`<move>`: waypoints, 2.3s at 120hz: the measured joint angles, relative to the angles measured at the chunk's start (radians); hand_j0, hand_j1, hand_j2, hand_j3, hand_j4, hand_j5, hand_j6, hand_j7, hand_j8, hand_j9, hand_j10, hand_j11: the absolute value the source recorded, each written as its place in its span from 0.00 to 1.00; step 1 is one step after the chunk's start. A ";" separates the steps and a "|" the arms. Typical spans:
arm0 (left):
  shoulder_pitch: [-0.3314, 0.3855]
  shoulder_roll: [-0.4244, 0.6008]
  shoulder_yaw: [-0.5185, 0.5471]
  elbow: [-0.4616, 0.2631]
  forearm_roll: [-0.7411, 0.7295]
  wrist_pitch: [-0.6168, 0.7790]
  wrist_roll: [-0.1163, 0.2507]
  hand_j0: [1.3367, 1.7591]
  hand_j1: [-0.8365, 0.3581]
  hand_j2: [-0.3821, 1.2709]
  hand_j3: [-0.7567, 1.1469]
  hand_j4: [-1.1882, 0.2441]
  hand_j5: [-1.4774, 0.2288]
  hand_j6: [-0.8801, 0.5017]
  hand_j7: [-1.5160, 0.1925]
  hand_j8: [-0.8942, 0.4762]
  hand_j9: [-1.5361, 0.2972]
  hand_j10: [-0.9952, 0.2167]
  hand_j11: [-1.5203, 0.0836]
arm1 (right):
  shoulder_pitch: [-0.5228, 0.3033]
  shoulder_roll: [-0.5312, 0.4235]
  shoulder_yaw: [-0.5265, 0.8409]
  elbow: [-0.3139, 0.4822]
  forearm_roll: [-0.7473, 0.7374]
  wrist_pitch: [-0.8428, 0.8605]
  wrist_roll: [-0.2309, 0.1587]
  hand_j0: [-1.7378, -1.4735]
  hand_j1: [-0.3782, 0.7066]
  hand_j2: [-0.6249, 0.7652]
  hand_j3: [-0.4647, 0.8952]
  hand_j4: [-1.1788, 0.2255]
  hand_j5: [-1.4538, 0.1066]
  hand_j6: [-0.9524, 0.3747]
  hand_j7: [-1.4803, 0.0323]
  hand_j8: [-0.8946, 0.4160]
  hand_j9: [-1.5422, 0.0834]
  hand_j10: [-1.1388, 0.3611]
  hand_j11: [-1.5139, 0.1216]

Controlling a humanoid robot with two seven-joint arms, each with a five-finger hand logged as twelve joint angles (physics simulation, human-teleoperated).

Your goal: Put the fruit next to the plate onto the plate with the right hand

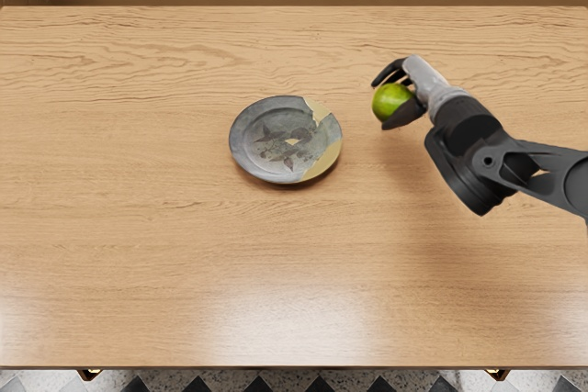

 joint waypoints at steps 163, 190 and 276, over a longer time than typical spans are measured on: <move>0.000 0.000 0.000 0.000 0.000 0.000 0.000 0.76 0.97 0.23 0.40 0.82 0.85 0.62 0.87 0.64 0.83 0.81 0.93 | -0.320 0.333 0.729 0.071 0.257 0.656 0.001 0.30 0.04 0.45 0.34 0.83 0.92 0.71 0.96 0.67 0.93 0.75 0.91; 0.000 0.000 0.000 0.000 0.000 0.000 0.000 0.76 0.97 0.23 0.40 0.82 0.85 0.62 0.87 0.64 0.83 0.81 0.93 | -0.599 0.345 0.983 0.073 0.450 1.131 0.001 0.30 0.03 0.45 0.34 0.84 0.93 0.71 0.97 0.68 0.94 0.76 0.92; 0.048 0.000 0.000 0.000 0.000 0.001 0.000 0.76 0.97 0.23 0.40 0.82 0.85 0.62 0.87 0.64 0.83 0.81 0.93 | -1.123 0.116 1.643 0.069 0.802 1.221 0.001 0.30 0.03 0.45 0.34 0.84 0.93 0.72 0.98 0.68 0.95 0.76 0.93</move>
